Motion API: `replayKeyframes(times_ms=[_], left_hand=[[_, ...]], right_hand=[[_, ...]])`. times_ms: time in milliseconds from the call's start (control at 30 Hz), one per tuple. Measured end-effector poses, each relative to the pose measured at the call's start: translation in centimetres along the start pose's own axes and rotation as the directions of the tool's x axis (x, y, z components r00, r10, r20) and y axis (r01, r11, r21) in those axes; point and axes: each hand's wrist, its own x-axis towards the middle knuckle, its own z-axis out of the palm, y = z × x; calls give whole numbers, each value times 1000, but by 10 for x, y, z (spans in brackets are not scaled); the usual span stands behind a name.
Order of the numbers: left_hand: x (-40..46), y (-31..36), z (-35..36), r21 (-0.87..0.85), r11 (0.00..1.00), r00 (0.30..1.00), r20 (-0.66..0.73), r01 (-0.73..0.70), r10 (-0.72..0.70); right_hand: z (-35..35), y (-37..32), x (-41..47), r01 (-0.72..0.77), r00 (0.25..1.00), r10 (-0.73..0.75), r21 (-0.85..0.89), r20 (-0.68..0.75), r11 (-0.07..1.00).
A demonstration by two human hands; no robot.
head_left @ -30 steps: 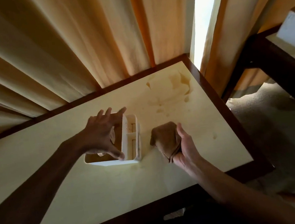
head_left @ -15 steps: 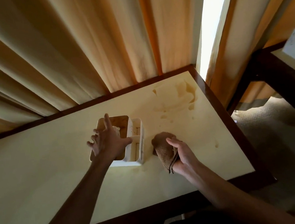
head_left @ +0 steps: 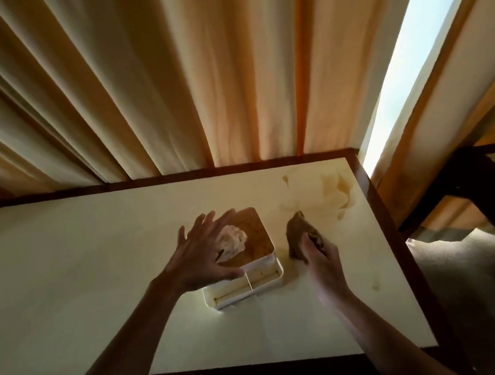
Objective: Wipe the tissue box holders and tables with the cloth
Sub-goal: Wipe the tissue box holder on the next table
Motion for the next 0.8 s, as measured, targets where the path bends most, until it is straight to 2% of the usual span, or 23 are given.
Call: replayKeyframes(times_ms=[133, 233, 300, 367, 433, 567, 633, 800], left_hand=[[-9, -7, 10, -144, 983, 984, -114, 118, -135], [-16, -7, 9, -163, 973, 979, -91, 164, -180], [-19, -7, 6, -139, 976, 980, -89, 167, -180], [-21, -7, 2, -122, 976, 974, -117, 178, -193], [-21, -6, -1, -106, 975, 968, -138, 198, -211], [-20, -7, 0, -97, 971, 961, -151, 217, -230], [-20, -9, 2, -106, 971, 962, -150, 215, -230], [-20, -15, 3, -75, 979, 970, -138, 190, -199]], right_hand=[[10, -4, 3, 239, 964, -206, -205, 166, 949], [24, -8, 16, 427, 868, -286, -318, 406, 847], [34, -18, 30, 539, 778, -231, -431, 585, 724], [42, -23, 47, 657, 706, -128, -577, 697, 485], [42, -27, 57, 723, 668, -49, -632, 742, 278], [15, -12, 44, 802, 590, -11, -584, 808, 124], [-1, -5, 29, 819, 570, -42, -564, 821, 106], [17, -18, 56, 795, 602, 30, -602, 798, 75]])
